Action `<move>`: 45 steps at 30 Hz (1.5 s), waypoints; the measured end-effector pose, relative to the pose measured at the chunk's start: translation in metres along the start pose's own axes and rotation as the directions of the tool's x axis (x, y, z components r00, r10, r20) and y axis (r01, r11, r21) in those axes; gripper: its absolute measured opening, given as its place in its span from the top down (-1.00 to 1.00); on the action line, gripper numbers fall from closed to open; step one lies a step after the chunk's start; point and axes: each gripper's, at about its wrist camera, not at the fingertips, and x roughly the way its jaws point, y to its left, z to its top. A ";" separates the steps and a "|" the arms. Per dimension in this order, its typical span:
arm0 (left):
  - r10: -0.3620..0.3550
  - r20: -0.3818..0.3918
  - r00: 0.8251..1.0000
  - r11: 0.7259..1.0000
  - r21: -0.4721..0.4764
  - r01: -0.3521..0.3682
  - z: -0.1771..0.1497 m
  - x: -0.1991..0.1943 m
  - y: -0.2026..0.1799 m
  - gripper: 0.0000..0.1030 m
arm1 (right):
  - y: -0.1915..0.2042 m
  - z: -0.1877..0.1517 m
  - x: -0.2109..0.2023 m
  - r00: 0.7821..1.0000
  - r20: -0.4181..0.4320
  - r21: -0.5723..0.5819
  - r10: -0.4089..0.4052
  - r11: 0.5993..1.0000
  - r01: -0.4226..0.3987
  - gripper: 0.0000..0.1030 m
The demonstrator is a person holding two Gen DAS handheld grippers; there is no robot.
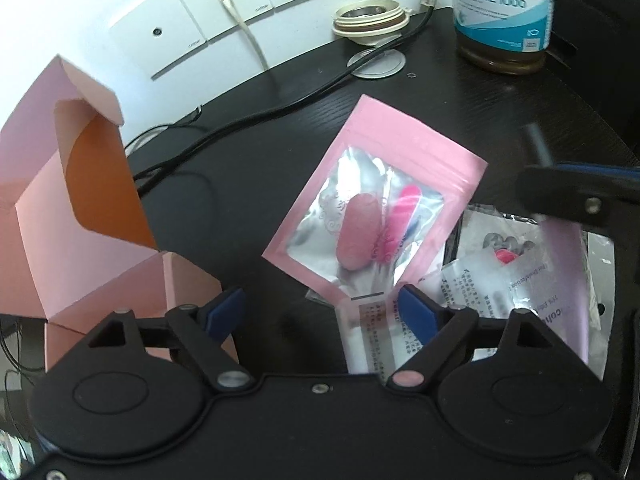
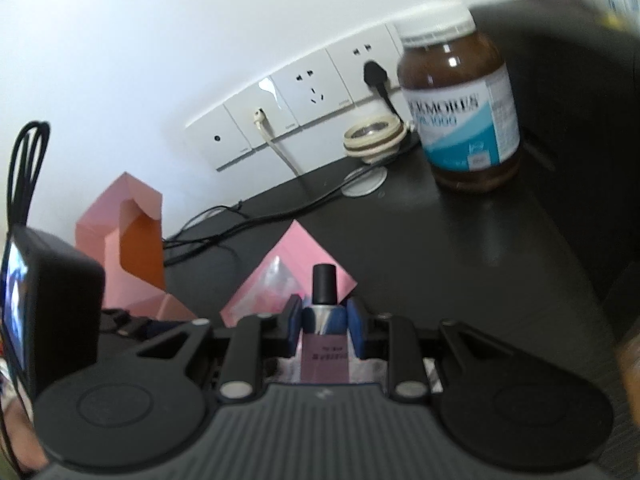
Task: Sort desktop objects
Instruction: 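Carry the lilac tube with the right gripper over to the pink box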
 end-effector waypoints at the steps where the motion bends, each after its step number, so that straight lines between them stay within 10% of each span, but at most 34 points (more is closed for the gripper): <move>1: -0.003 -0.004 1.000 1.000 -0.007 0.003 0.000 0.001 0.001 -0.72 | 0.000 0.001 -0.002 1.000 0.001 -0.009 -0.006 1.000 0.006 0.54; 9: -0.051 0.008 0.999 0.997 -0.050 0.051 0.005 -0.008 0.009 -0.48 | 0.007 0.015 -0.029 0.997 0.071 -0.014 0.000 1.000 0.001 0.54; 19: 0.046 0.219 0.975 0.997 -0.066 -0.032 -0.005 -0.079 0.044 -0.57 | 0.056 0.037 -0.052 0.992 0.124 -0.141 0.021 0.990 -0.003 0.54; 26: 0.076 0.228 0.971 0.986 -0.160 -0.040 -0.041 -0.105 0.111 -0.76 | 0.109 0.044 -0.055 0.985 0.161 -0.200 0.067 0.979 -0.034 0.54; 35: 0.174 0.181 0.968 0.960 -0.249 -0.126 -0.101 -0.097 0.193 -0.91 | 0.188 0.035 -0.025 0.980 0.094 -0.303 0.177 0.942 -0.142 0.54; 45: 0.185 0.139 0.973 0.912 -0.394 -0.117 -0.134 -0.090 0.237 -1.00 | 0.240 0.014 0.030 0.989 -0.071 -0.450 0.127 0.881 -0.145 0.54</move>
